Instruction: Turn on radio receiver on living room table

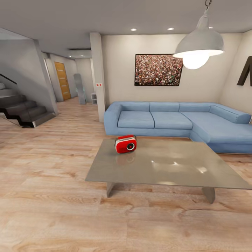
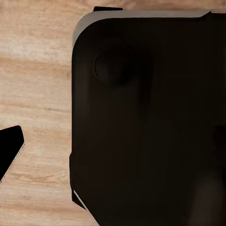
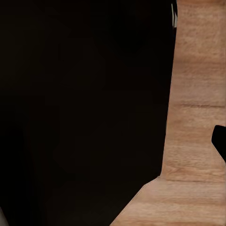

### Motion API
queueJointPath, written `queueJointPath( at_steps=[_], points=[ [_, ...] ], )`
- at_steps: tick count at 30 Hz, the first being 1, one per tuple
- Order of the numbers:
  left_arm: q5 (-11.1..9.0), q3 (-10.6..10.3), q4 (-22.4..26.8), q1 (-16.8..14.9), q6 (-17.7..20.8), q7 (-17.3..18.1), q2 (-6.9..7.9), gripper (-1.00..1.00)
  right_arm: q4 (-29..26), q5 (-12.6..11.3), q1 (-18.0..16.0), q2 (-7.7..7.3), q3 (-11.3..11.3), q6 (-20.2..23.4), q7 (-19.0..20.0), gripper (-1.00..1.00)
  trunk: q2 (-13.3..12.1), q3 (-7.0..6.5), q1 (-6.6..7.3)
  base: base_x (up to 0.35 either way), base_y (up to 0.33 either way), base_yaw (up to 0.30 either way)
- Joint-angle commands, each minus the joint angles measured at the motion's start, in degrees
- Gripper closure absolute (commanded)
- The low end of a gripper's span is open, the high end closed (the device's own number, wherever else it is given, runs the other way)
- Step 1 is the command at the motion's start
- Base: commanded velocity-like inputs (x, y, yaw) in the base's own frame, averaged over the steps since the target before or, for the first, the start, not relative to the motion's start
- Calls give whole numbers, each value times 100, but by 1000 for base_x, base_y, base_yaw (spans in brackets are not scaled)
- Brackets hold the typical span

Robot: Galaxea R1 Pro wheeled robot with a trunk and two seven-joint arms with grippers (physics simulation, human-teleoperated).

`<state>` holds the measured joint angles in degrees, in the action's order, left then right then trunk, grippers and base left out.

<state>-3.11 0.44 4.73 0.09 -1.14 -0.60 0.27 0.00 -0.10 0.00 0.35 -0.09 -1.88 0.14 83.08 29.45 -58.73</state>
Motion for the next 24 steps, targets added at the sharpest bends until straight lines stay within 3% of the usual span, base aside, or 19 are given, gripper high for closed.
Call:
queueJointPath(
  at_steps=[1,24],
  points=[
    [-12,0,-1,0,0,0,0,-100,0,-3,0,0,0,1,1,-100,0,0,0,323,86,0],
    [-40,0,-5,0,0,7,0,-100,0,-12,0,0,0,4,3,-100,0,0,0,323,87,0]
  ],
)
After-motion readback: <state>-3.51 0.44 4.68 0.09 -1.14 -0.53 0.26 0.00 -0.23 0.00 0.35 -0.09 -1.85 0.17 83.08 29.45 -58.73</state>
